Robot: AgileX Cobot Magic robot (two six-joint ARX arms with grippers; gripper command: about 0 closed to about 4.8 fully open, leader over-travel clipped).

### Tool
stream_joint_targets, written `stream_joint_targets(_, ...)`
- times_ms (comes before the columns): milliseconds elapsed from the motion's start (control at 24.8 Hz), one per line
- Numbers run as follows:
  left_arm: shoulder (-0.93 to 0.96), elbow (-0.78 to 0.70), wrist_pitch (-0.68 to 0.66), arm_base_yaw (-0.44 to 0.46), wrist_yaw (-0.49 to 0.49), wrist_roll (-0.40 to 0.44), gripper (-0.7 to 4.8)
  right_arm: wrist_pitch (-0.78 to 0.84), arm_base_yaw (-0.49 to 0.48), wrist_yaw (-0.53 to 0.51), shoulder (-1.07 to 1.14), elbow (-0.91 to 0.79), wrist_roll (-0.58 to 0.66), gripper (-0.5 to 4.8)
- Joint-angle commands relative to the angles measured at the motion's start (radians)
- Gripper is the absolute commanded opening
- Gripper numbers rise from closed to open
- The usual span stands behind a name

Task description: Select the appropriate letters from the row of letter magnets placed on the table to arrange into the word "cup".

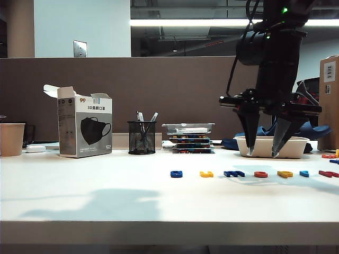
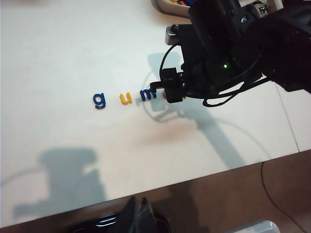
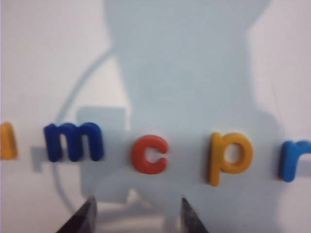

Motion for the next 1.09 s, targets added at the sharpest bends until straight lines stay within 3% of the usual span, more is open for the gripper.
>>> stream_joint_targets(40,-0.003,0.002,0.006,0.0,-0.009,0.005,-0.05,0.028,0.001,0.02,0.002,-0.008,0.008,2.17)
stream_joint_targets(1087,-0.003,0.002,0.006,0.0,-0.009,0.005,-0.05,0.092,0.014,0.045,0.081,-0.008,0.018,2.16)
